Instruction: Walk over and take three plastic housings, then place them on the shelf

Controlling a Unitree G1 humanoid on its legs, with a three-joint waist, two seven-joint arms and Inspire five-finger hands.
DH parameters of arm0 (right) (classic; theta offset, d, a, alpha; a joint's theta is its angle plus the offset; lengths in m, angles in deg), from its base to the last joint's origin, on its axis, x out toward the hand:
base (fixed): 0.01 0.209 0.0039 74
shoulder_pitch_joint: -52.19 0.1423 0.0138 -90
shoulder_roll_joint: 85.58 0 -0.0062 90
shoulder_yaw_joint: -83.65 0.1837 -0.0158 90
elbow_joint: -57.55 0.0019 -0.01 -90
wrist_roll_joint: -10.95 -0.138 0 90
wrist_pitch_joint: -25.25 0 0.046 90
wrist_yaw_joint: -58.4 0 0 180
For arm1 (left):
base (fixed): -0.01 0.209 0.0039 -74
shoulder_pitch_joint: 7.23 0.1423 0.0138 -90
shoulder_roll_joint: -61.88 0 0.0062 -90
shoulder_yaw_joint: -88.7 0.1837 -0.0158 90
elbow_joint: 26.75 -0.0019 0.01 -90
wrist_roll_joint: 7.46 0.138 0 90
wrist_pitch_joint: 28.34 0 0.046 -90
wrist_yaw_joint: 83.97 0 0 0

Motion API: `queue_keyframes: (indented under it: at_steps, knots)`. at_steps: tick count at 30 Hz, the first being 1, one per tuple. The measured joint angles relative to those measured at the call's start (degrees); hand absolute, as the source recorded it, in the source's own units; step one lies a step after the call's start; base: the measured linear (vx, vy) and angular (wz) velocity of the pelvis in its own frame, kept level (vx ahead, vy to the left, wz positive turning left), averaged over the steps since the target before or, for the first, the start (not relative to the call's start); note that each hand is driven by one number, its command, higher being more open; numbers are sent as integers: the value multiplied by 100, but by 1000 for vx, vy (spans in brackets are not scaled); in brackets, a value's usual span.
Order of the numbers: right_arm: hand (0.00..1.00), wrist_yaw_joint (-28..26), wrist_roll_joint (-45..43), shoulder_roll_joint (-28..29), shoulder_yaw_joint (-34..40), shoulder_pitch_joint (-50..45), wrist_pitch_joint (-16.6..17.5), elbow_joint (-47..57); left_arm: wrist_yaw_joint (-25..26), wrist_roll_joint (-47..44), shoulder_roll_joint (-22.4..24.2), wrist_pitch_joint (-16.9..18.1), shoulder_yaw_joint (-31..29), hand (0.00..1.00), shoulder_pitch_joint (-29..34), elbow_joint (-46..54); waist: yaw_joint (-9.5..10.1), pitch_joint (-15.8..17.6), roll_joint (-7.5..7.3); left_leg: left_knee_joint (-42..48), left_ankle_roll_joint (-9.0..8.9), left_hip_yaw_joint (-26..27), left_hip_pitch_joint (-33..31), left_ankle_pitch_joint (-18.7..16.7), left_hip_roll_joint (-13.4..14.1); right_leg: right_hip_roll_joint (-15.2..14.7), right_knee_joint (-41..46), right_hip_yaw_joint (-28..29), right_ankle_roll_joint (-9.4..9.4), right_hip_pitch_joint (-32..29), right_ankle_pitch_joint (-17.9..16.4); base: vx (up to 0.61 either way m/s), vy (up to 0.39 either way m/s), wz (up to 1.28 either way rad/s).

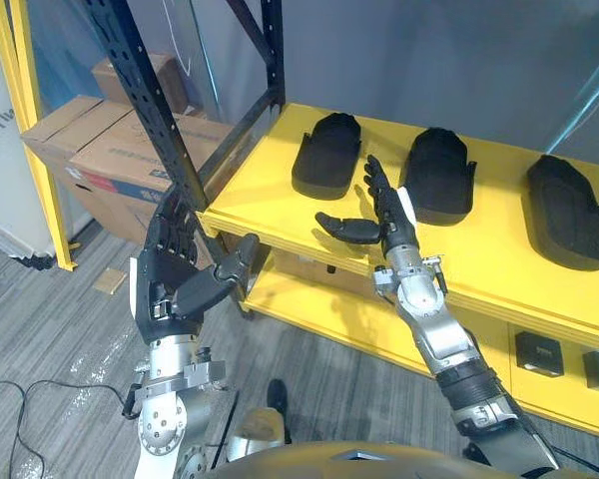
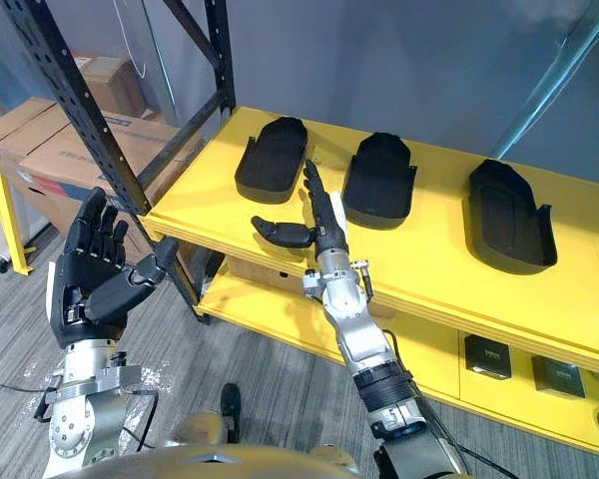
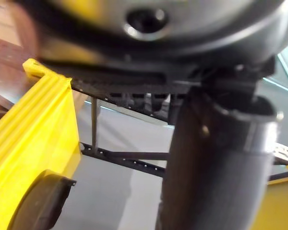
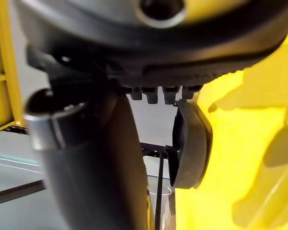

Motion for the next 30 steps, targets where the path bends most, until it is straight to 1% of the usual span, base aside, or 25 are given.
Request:
queue_keyframes:
  at_steps: [1, 6, 8, 10, 13, 15, 22, 26, 30]
  knots:
    - [100, 0, -3, 6, -72, 160, -14, -225, -39, 0, 0, 0, -2, 100, 10, 0, 6, 0, 1, -1, -4, -11, -2, 9, 0, 10, 7, -5, -3, 0, -2, -29, 2, 3]
    - [100, 20, -100, 59, -157, 583, -66, -710, -143, -1, 0, -12, 0, 100, 17, 0, 15, 6, 12, -13, -21, -108, -28, 42, 7, 31, 51, -87, -76, 3, -64, -30, -3, 9]
    - [100, 26, -105, 77, -158, 730, -66, -917, -152, -2, 0, -15, 0, 100, 17, 1, 20, 12, 23, -13, -12, -151, -42, 39, 9, 27, 92, -133, -80, -4, -101, -29, -9, 11]
    - [100, 27, -105, 77, -158, 792, -66, -1007, -165, -2, 0, -19, 2, 100, 22, 1, 81, -1, 53, -12, -17, -165, -91, 45, 22, 33, 122, -147, -85, -59, -123, -10, -8, 2]
    - [100, 21, -106, 76, -160, 963, -61, -1229, -185, -3, 3, -29, 2, 100, 23, 2, 93, 10, 100, 2, -52, -173, -136, 90, 25, 24, 208, -154, -99, -124, -135, 0, 0, 0]
    - [100, 23, -106, 75, -159, 1040, -60, -1337, -193, -3, 3, -29, -1, 100, 23, 2, 104, 10, 101, 3, -52, -178, -136, 94, 23, 19, 229, -157, -89, -129, -141, 10, -16, 0]
    - [100, 97, -105, 74, -159, 1213, -60, -1440, -237, -6, 3, -29, 0, 100, 20, 2, 150, 31, 139, 4, -65, -227, -129, 104, 10, -59, 477, -194, -79, -198, -287, 1, -20, 3]
    - [100, 137, -106, 74, -159, 1237, -60, -1502, -247, -6, 3, -29, 7, 100, 21, 2, 157, 35, 146, 4, -80, -261, -134, 115, 17, -62, 522, -229, -116, -204, -352, -5, -40, 4]
    - [100, 83, -224, 70, -159, 1350, -58, -1569, -246, -6, 3, -29, 13, 100, 20, 1, 150, 41, 154, 5, -80, -257, -139, 114, 20, -62, 526, -225, -123, -214, -362, 0, -16, 0]
